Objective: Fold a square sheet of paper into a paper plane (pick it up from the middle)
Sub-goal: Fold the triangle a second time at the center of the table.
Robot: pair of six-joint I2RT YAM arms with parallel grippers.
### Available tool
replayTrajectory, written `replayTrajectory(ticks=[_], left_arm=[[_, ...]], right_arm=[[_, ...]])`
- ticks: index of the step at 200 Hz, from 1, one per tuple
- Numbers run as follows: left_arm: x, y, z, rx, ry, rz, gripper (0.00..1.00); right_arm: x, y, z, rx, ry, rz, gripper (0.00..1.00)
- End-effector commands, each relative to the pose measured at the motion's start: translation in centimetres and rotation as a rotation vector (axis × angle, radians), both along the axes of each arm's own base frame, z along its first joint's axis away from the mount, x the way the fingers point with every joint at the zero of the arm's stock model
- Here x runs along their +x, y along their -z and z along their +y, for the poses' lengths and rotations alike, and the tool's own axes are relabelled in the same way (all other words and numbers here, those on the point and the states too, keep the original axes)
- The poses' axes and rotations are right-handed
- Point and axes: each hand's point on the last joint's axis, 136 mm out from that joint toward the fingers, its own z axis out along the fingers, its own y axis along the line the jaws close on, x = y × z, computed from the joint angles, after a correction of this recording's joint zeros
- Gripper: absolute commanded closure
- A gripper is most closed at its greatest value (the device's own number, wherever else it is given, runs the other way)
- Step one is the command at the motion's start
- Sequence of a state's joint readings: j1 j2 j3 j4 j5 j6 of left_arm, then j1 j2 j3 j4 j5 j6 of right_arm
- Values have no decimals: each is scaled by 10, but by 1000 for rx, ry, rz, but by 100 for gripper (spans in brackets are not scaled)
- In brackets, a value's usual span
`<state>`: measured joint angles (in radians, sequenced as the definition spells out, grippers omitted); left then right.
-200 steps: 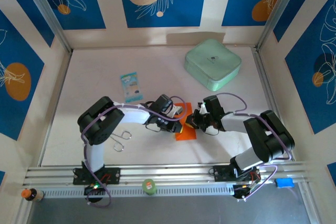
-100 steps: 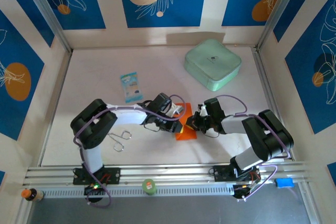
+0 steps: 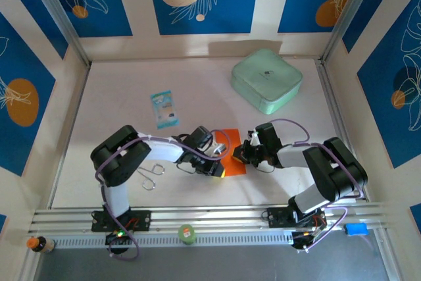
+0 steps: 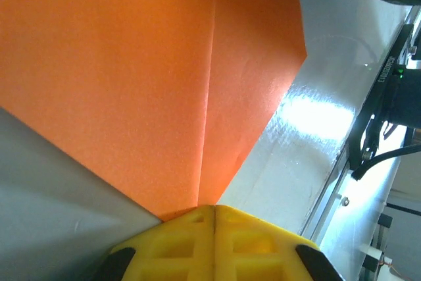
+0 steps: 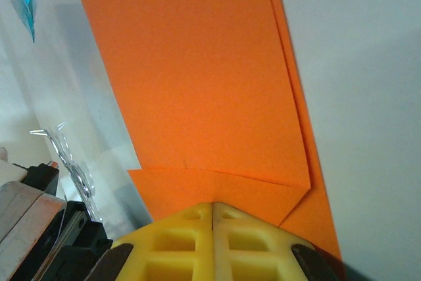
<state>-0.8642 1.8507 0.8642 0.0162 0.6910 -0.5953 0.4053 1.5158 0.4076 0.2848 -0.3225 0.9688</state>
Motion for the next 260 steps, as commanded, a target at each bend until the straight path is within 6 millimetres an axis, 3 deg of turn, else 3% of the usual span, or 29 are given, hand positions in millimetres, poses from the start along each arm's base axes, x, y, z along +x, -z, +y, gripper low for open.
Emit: replayTrajectory(ticks=[1, 72, 118, 170, 213, 233, 260], left_arm=[[-10, 13, 9, 37, 2, 35, 94], [6, -28, -8, -52, -10, -45, 95], [13, -13, -14, -28, -17, -29, 95], [-5, 11, 8, 62, -3, 21, 95], [-17, 14, 23, 99, 16, 27, 95], [-15, 5, 18, 72, 20, 21, 95], [-6, -26, 5, -11, 22, -37, 94]], right_arm=[[-20, 32, -19, -104, 19, 109, 100], [-20, 30, -18, -102, 16, 105, 100], [-21, 29, -18, -101, 14, 104, 100], [-21, 29, -19, -105, 16, 103, 100], [-20, 28, -20, -107, 14, 98, 100], [-19, 27, -19, -104, 12, 95, 100], [-18, 24, -17, -96, 5, 87, 100]])
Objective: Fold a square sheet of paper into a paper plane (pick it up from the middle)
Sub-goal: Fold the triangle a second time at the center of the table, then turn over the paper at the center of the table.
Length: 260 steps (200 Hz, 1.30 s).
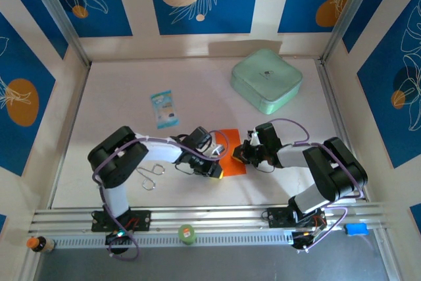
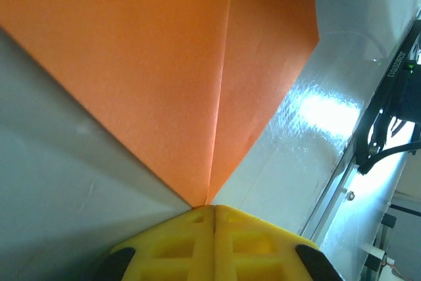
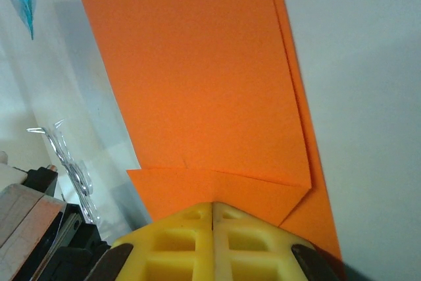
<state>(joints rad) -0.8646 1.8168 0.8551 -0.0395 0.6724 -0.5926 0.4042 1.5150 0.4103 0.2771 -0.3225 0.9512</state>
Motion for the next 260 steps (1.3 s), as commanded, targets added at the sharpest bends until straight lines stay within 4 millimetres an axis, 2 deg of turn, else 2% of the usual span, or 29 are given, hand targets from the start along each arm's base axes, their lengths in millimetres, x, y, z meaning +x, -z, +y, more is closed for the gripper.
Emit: replayTrajectory(ticks=[1, 18, 44, 72, 93, 115, 137, 185, 219, 260], left_arm=[[-1, -25, -3, -46, 29, -45, 94], [8, -39, -8, -70, 22, -88, 94], [33, -51, -16, -96, -31, -124, 95], [57, -52, -29, -98, -51, -140, 94], [70, -43, -34, -60, -64, -150, 94], [74, -32, -36, -47, -67, -138, 94], [73, -20, -31, -5, -63, -135, 94], [67, 7, -18, 62, -68, -115, 94], [60, 22, -14, 71, -75, -82, 95], [55, 26, -10, 70, -77, -71, 95]], right_arm=[[-18, 24, -17, -89, 14, 95, 100], [-15, 16, -11, -61, -10, 70, 100], [-6, -11, 0, -13, -56, 0, 95], [1, -39, 0, -16, -64, -59, 83], [-4, -49, -6, -43, -54, -63, 77], [-17, -50, -18, -75, -31, -44, 71], [-33, -52, -23, -63, -16, -16, 67], [-63, -36, -26, -96, -32, 83, 62], [-70, -27, -27, -129, -39, 119, 55], [-70, -21, -22, -137, -66, 133, 54]])
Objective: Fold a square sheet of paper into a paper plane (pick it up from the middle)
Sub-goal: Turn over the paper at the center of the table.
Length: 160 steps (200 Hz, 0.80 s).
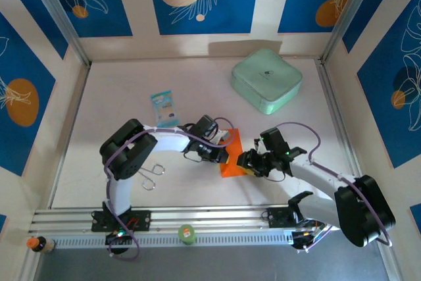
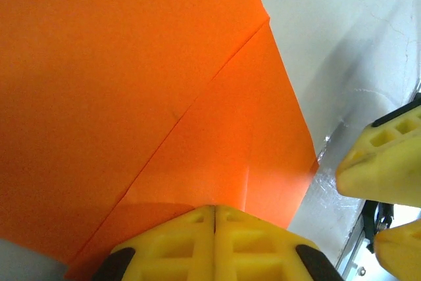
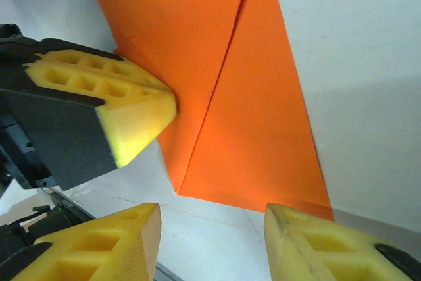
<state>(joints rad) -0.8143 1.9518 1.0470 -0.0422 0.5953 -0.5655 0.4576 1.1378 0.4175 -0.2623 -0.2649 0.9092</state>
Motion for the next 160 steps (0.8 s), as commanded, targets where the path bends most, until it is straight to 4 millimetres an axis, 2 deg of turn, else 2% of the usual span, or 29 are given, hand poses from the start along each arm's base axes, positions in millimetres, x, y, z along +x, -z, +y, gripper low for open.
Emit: replayTrajectory(ticks=[1, 63, 98, 124, 160], left_arm=[[-9, 24, 16, 69, -11, 37, 95], [-8, 20, 14, 47, -14, 32, 96], [-7, 20, 12, 41, -16, 35, 96], [-8, 21, 12, 40, -13, 38, 96], [-8, 20, 11, 33, -15, 44, 96]], right_arm=[[-7, 8, 1, -22, -13, 42, 54], [3, 20, 0, -62, 19, 34, 51], [22, 7, 15, 31, 24, -31, 48], [37, -5, 16, 81, 38, -76, 45], [53, -11, 18, 135, 23, -83, 46]])
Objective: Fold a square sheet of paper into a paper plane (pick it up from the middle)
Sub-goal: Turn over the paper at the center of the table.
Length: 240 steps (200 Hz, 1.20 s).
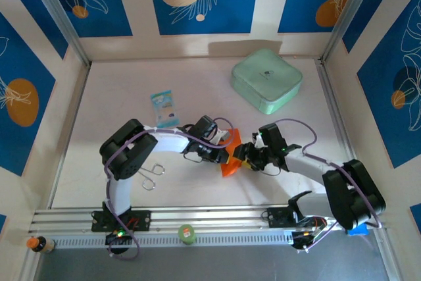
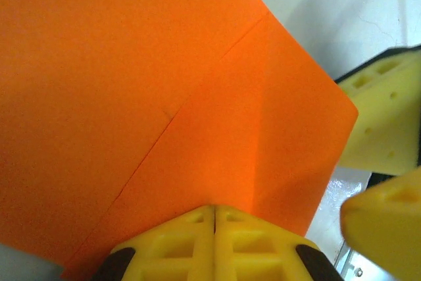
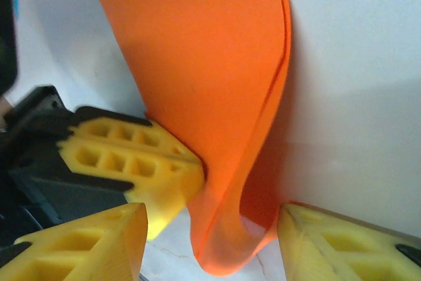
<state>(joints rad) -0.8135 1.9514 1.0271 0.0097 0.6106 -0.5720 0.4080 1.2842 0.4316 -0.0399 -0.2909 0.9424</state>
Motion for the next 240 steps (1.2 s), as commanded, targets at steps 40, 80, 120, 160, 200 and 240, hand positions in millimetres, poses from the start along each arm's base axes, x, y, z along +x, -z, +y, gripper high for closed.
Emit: replayTrajectory(ticks=[40, 80, 120, 160, 200, 240], left_arm=[[-9, 19, 13, 61, -13, 50, 95], [-7, 13, 11, 46, -13, 45, 96], [-6, 8, 9, 28, -14, 45, 96], [-7, 8, 9, 28, -13, 46, 96], [-7, 3, 8, 17, -17, 43, 96], [3, -41, 6, -39, -38, -52, 87]], right_arm=[[22, -8, 9, 77, -35, -30, 51], [26, 1, 3, 73, -23, -25, 61], [29, 7, 0, 93, -21, -28, 69], [32, 11, 1, 104, -38, -45, 78], [33, 12, 2, 124, -58, -60, 91], [33, -7, 8, 124, -106, -130, 98]])
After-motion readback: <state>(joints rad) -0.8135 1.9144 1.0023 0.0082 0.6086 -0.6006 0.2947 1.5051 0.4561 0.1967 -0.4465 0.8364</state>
